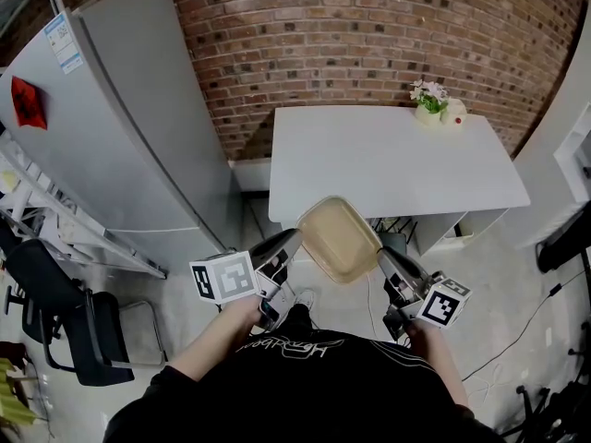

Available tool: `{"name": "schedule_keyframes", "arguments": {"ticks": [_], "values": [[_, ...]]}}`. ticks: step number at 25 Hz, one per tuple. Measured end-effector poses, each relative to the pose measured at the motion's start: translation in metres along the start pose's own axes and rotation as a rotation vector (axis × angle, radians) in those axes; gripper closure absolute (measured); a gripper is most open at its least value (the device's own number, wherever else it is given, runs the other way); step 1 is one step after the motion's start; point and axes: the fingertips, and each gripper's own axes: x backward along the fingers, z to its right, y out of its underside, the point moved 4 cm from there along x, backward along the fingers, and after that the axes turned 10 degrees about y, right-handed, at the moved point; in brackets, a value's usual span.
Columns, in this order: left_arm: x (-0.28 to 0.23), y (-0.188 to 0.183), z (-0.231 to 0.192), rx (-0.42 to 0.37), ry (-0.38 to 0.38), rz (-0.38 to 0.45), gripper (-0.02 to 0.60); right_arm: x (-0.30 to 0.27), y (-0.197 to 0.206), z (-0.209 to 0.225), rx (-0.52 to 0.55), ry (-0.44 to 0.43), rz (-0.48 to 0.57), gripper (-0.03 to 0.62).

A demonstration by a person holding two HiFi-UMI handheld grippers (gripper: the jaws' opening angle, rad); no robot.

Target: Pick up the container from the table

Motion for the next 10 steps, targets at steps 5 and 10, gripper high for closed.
{"name": "schedule_keyframes", "arguments": {"ticks": [5, 10], "values": [[0.0046, 0.0014, 0.0035, -0.014, -0.001, 0.002, 0.526, 0.0032, 0.0013, -0.0048, 0.005, -0.008, 0.000, 0.537], [0.0099, 0.0090, 0.0071, -0.015, -0.005, 0.002, 0.526, 0.0100, 0.0064, -0.0071, 0.002, -0.012, -0.002, 0.537]]}}
